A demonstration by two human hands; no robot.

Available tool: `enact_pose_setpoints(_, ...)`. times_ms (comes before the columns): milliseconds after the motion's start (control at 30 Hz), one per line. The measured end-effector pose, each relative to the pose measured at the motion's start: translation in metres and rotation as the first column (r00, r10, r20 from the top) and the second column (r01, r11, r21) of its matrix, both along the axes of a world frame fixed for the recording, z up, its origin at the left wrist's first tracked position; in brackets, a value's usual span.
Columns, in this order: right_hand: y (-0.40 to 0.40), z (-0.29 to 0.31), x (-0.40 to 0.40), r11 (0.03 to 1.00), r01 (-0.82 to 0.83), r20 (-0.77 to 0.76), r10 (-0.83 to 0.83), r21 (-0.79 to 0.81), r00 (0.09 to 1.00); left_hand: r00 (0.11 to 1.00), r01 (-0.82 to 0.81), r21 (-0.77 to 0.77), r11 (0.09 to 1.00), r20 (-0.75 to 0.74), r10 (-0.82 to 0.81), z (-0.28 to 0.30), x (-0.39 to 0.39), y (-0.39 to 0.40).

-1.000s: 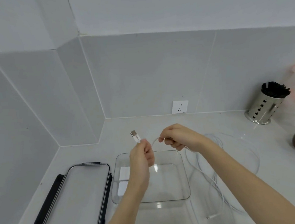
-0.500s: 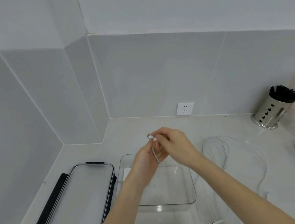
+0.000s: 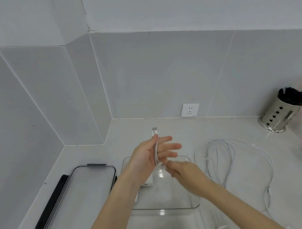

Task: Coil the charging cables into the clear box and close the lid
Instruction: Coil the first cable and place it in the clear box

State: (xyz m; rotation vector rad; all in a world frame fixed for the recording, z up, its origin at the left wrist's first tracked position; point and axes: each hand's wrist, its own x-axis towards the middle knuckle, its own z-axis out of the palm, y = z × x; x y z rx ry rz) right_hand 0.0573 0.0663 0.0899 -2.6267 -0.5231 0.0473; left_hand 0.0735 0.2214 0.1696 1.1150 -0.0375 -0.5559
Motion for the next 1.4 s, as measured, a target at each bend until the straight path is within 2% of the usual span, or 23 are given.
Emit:
enact_pose_setpoints(67,-0.011,0.010,0.018,0.998,-0.002,-0.067,-0.002,-0.057,0.998,0.996,0.037,0.115,0.993,0.079,-0.046,-0.001,-0.012,-0.004)
enact_pose_setpoints(133,-0.023,0.021,0.037,0.989,0.088,-0.147,-0.105,-0.118,0.984,0.981,0.096,0.219,0.971,0.146,-0.130,-0.003,-0.021,-0.007)
enact_pose_setpoints(200,-0.028,0.035,0.049,0.979,0.189,-0.216,-0.202,-0.082,0.955,0.975,0.127,0.290,0.949,0.139,-0.173,-0.012,-0.023,-0.011)
enact_pose_setpoints(267,-0.024,0.057,0.054,0.966,0.254,-0.267,-0.235,0.041,0.935,0.993,0.089,0.295,0.951,0.053,-0.109,-0.024,-0.020,-0.015)
enact_pose_setpoints(367,-0.009,0.081,0.047,0.955,0.253,-0.235,-0.213,0.156,0.948,0.995,-0.016,0.185,0.983,-0.094,0.034,-0.040,-0.011,-0.022)
enact_pose_setpoints(500,0.015,0.074,0.021,0.964,0.206,-0.152,-0.181,0.170,0.972,0.958,-0.173,-0.031,0.984,-0.237,0.161,-0.043,0.003,-0.024)
enact_pose_setpoints(633,0.028,0.043,-0.007,0.989,0.117,-0.007,-0.117,0.090,0.993,0.941,-0.224,-0.133,0.965,-0.286,0.179,-0.039,0.017,-0.019)
enact_pose_setpoints(767,0.029,0.021,-0.023,0.999,-0.017,0.076,0.021,-0.051,0.997,0.956,-0.230,-0.218,0.949,-0.232,0.178,-0.025,0.026,-0.008)
enact_pose_setpoints(900,0.013,-0.001,-0.016,0.998,0.037,-0.131,-0.031,0.041,0.991,0.982,-0.164,-0.147,0.975,-0.115,0.148,-0.005,0.020,-0.001)
enact_pose_setpoints(1033,-0.009,0.002,0.009,0.985,0.153,-0.303,-0.121,0.084,0.945,1.000,-0.012,0.075,0.997,-0.002,0.012,-0.006,-0.001,-0.001)
enact_pose_setpoints(1167,-0.021,0.022,0.040,0.976,0.204,-0.358,-0.162,0.082,0.919,0.988,0.154,0.309,0.938,-0.055,-0.144,-0.027,-0.012,-0.011)
enact_pose_setpoints(1233,-0.021,0.039,0.050,0.982,0.165,-0.370,-0.120,0.091,0.921,0.984,0.170,0.374,0.912,-0.112,-0.137,-0.041,-0.012,-0.017)
enact_pose_setpoints(1400,-0.003,0.065,0.041,0.994,0.100,-0.254,-0.088,0.033,0.963,0.964,-0.091,0.170,0.981,-0.232,0.130,-0.059,0.003,-0.025)
